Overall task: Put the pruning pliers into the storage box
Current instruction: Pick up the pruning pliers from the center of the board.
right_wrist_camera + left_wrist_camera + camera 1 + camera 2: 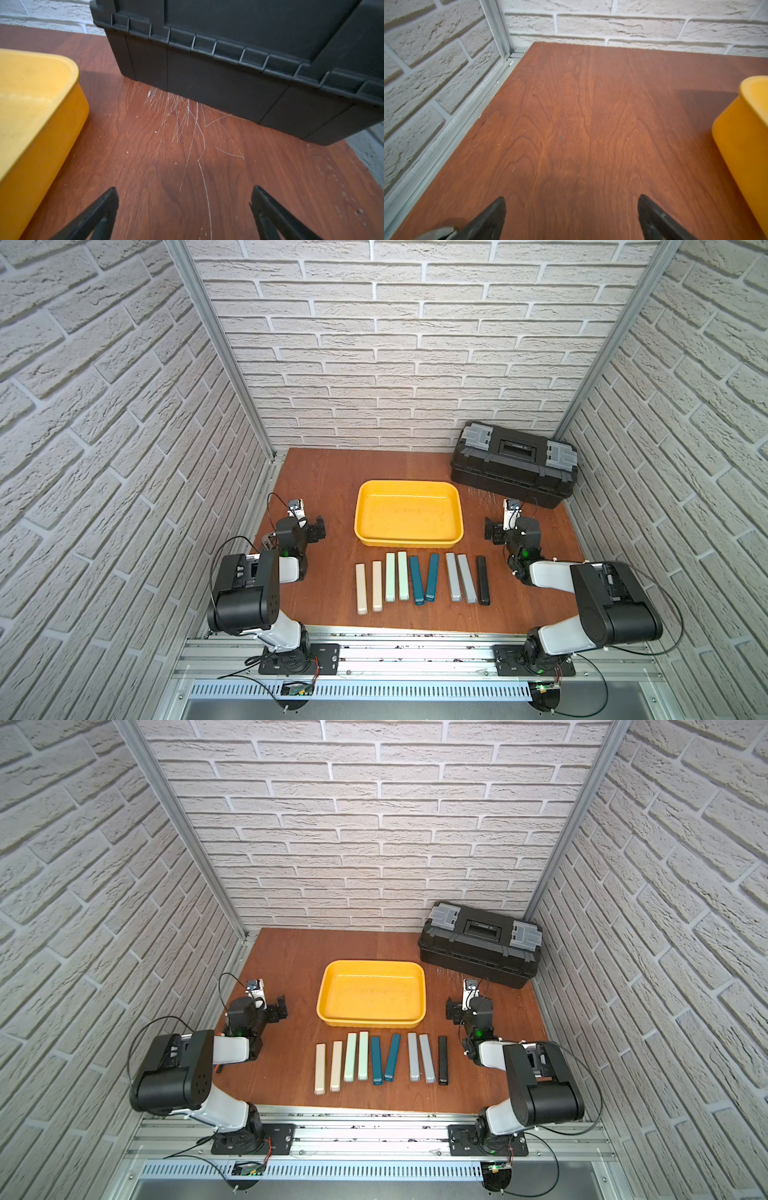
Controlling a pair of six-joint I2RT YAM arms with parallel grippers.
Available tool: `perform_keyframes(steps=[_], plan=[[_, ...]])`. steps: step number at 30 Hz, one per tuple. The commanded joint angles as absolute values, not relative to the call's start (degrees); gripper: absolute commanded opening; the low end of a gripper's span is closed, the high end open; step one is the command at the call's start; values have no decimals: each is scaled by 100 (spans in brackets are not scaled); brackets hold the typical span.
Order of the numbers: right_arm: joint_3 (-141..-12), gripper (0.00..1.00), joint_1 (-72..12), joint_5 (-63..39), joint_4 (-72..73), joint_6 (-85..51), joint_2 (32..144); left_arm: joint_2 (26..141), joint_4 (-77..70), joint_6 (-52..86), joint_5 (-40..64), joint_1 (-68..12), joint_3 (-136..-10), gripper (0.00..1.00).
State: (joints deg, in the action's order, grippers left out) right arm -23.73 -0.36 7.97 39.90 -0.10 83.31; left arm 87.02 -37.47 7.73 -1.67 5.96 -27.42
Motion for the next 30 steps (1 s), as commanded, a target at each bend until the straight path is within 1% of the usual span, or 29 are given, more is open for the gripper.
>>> perform_keyframes(steps=[1, 3, 5, 7, 10, 12, 14, 15, 16, 17, 18, 20, 21, 23, 26, 29, 30], plan=[[-2805, 99, -23, 948, 3367, -227, 8082, 8370, -1449, 888, -497, 582, -3982, 98], [-3400, 99, -52, 715, 2007, -216, 7840, 8343, -868, 836, -469, 514, -4328, 98], [-3329, 99, -60, 673, 2101, -291, 7556, 8155, -730, 875, -559, 411, -4382, 98], [-3191, 99, -49, 715, 2160, -537, 7074, 7981, -135, 1078, -594, 335, -4638, 98], [-3315, 99, -30, 737, 1695, -1168, 6436, 7687, 684, 1340, -728, 61, -4911, 98], [-3558, 99, -16, 1145, 1141, -1817, 6297, 7382, 1009, 1467, -954, -276, -4875, 98], [-3876, 99, 9, 973, 763, -1709, 6554, 7085, 1363, 1670, -1406, -723, -4812, 98], [-4123, 94, 12, 902, 460, -1788, 6742, 6952, 1631, 1810, -1549, -965, -4826, 98], [-4423, 92, 9, 762, -82, -1847, 6881, 6842, 1911, 1944, -1687, -1201, -4860, 97], [-4622, 88, -9, 663, -327, -1860, 6964, 6760, 2193, 2054, -1796, -1395, -4909, 96], [-4715, 85, -31, 548, -444, -1912, 6997, 6662, 2505, 2245, -1946, -1614, -4962, 95], [-4738, 84, -113, 463, -472, -1918, 6899, 6535, 3056, 2595, -1985, -1958, -5053, 94], [-4770, 83, -164, 445, -534, -1934, 6783, 6481, 3339, 2857, -1961, -2122, -5100, 93], [-4903, 77, -302, 512, -760, -2051, 6585, 6483, 3753, 3186, -1472, -2377, -5154, 92], [-5340, 70, -682, 675, -1356, -2032, 6351, 6608, 4402, 3784, -1380, -2823, -5182, 88], [-5764, 58, -1281, 898, -1915, -1773, 6187, 6508, 4578, 4305, -1422, -3300, -4933, 87], [-5860, 56, -1464, 931, -2056, -1713, 6142, 6474, 4640, 4476, -1428, -3429, -4866, 87]])
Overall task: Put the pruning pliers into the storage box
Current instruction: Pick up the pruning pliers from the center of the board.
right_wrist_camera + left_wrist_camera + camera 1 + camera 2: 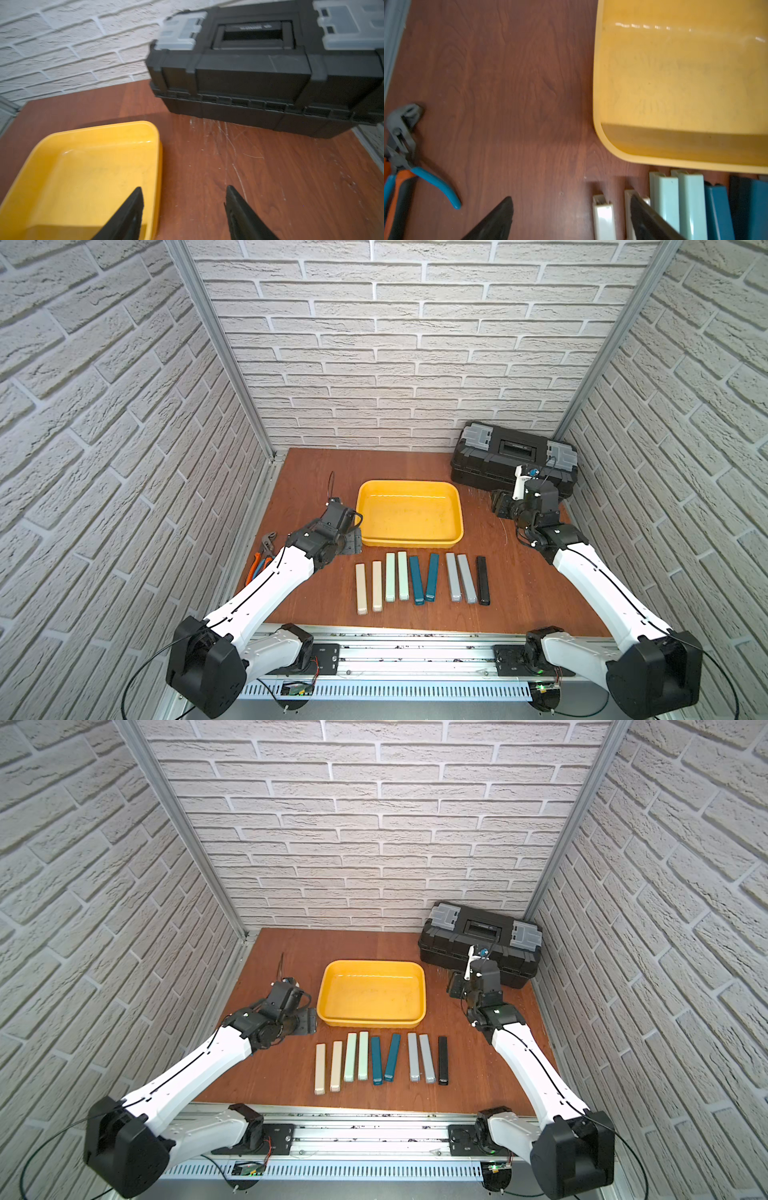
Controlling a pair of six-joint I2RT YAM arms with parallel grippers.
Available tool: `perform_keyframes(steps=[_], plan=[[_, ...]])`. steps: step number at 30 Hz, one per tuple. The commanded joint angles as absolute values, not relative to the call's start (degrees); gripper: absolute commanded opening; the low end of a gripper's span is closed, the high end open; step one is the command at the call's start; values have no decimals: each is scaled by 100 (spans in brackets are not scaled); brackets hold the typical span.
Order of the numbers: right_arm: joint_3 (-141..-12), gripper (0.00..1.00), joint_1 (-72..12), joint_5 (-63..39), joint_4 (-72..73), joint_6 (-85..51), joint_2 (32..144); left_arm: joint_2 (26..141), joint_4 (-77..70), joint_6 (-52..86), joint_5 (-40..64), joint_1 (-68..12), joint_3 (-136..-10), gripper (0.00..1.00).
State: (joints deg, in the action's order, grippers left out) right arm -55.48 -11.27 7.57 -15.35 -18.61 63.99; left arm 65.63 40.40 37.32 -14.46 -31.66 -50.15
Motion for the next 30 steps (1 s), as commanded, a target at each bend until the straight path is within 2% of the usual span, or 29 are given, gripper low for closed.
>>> perform_keyframes(steps=[1, 4, 9, 15, 30], plan=[[-5927, 53, -1592, 953, -2193, -1691, 6098, 6445, 4711, 4639, -1414, -3547, -4791, 87], [-5959, 42, -1824, 898, -2373, -1814, 6012, 6377, 4875, 5094, -1335, -3926, -4611, 87], [-6016, 42, -2218, 1060, -2576, -1819, 6114, 6413, 4804, 5611, -1241, -4438, -4244, 87], [-5898, 43, -2528, 1077, -2463, -1865, 6215, 6577, 4646, 5767, -1103, -4467, -3982, 84], [-5850, 43, -2764, 943, -2323, -1968, 6573, 6971, 4310, 5738, -1084, -4412, -3937, 84]])
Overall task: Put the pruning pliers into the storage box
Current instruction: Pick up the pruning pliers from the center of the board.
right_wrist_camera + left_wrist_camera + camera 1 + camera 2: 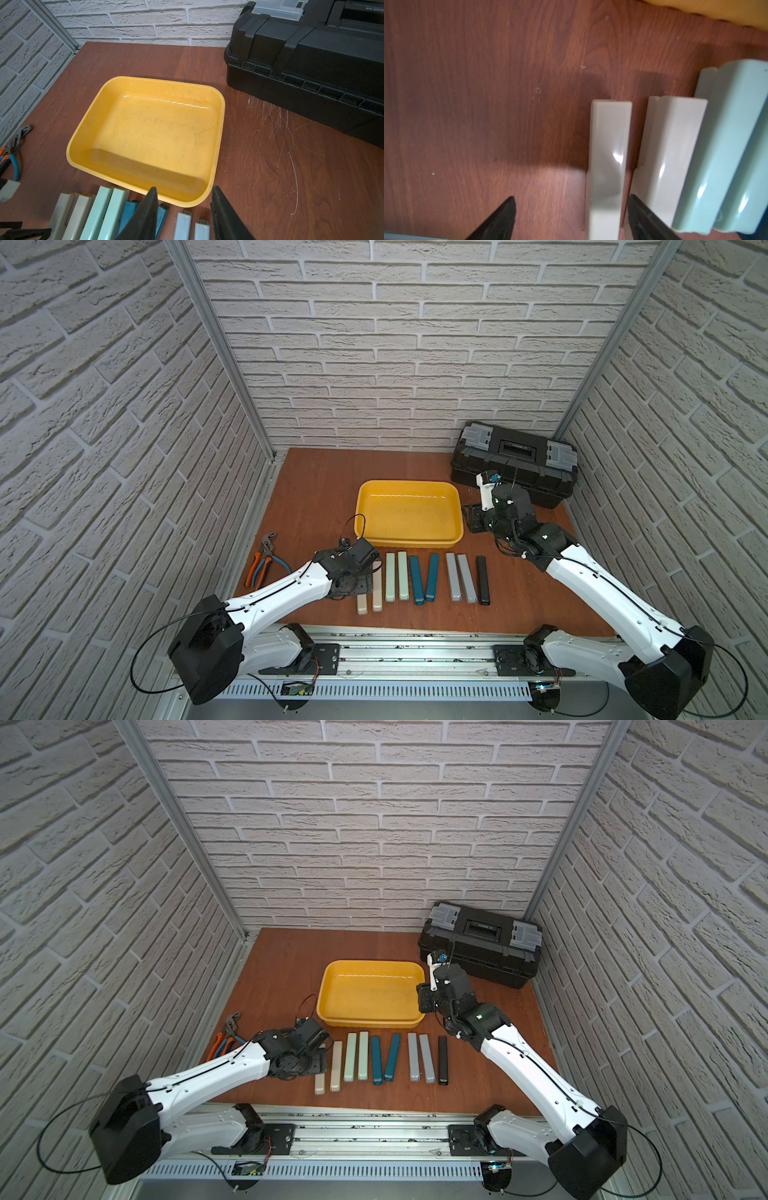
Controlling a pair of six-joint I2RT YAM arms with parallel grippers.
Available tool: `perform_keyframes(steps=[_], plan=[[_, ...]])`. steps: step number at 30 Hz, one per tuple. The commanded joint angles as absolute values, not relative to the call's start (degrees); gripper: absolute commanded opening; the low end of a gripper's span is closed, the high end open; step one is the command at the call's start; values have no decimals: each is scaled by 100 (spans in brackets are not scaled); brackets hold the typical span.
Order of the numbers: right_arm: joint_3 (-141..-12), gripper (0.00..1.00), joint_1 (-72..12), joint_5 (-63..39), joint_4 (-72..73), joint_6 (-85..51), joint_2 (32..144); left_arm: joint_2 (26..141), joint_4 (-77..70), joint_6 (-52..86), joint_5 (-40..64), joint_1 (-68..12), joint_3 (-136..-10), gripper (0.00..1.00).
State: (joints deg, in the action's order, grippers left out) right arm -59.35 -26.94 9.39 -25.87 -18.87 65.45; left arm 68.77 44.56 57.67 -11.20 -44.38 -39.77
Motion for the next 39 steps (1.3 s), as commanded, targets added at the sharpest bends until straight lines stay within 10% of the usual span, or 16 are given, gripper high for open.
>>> perform_keyframes(steps=[1, 31, 39], plan=[[-5832, 43, -2771, 927, -2291, -1978, 6573, 7022, 4275, 5713, -1065, -4396, -3934, 84], [-5747, 43, -3259, 591, -1749, -2199, 7431, 8271, 3568, 5261, -501, -4048, -3861, 61], [-5792, 43, -3374, 620, -1705, -2180, 7455, 8236, 3637, 5326, -501, -4048, -3848, 24]])
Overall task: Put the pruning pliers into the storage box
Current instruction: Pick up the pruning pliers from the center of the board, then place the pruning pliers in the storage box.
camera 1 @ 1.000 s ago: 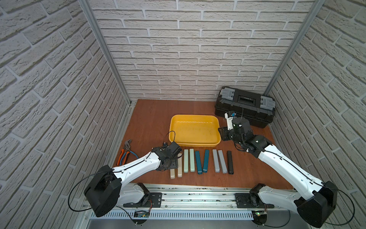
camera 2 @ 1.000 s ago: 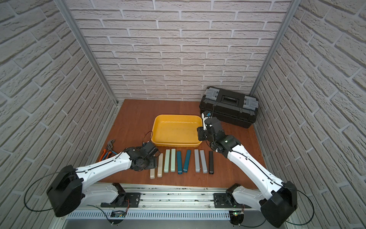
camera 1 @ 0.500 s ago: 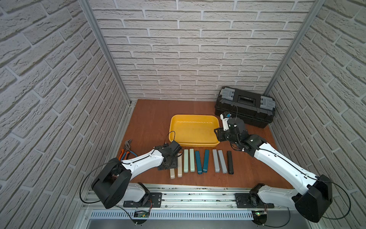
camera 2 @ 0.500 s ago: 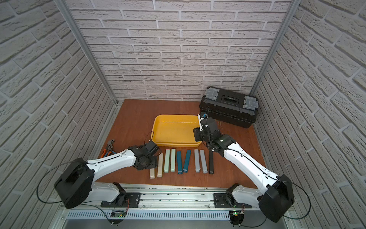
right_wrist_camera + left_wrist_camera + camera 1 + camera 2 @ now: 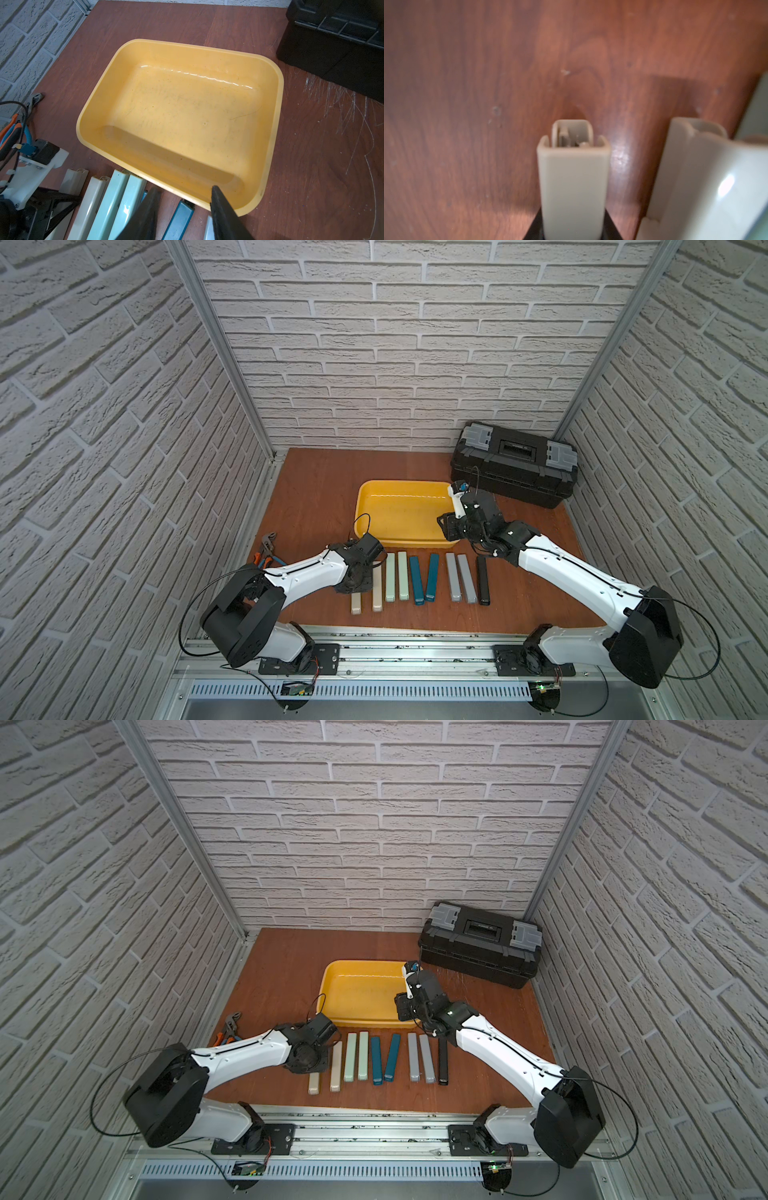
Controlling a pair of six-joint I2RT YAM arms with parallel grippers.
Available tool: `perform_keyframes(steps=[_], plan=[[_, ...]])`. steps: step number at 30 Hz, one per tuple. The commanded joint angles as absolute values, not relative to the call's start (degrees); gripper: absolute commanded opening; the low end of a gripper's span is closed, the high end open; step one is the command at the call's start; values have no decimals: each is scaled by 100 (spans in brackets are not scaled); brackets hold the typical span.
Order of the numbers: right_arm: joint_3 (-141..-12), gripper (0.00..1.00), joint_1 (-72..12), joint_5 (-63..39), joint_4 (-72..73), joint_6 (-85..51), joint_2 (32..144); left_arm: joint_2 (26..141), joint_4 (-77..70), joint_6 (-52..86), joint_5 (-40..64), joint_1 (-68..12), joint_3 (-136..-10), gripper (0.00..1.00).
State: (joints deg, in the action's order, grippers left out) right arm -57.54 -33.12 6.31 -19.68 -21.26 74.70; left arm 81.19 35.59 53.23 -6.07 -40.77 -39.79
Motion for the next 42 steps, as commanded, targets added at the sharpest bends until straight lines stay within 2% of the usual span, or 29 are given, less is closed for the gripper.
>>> perform_keyframes(steps=[1, 4, 11, 15, 19, 28, 36, 42], plan=[[-5800, 43, -3384, 620, -1708, -2174, 7449, 8212, 3658, 5326, -508, -4048, -3848, 22], [-5827, 43, -3401, 641, -1730, -2167, 7453, 8159, 3766, 5318, -519, -4043, -3891, 17], [-5928, 43, -3419, 667, -1756, -2171, 7417, 7625, 4422, 5236, -563, -3938, -4304, 17], [-5992, 43, -3428, 666, -1771, -2182, 7405, 7330, 4941, 4981, -580, -3612, -5060, 17], [-6020, 43, -3428, 765, -1820, -2158, 7356, 7495, 5375, 4520, -620, -3209, -6135, 17], [-5994, 43, -3432, 963, -2063, -2124, 7022, 9289, 5514, 3407, -570, -2599, -8548, 17], [-5928, 43, -3428, 964, -2253, -2145, 6763, 11294, 5552, 2826, -291, -2509, -10551, 17], [-5861, 43, -3428, 948, -2389, -2179, 6768, 12363, 5616, 2664, -77, -2494, -11494, 17]])
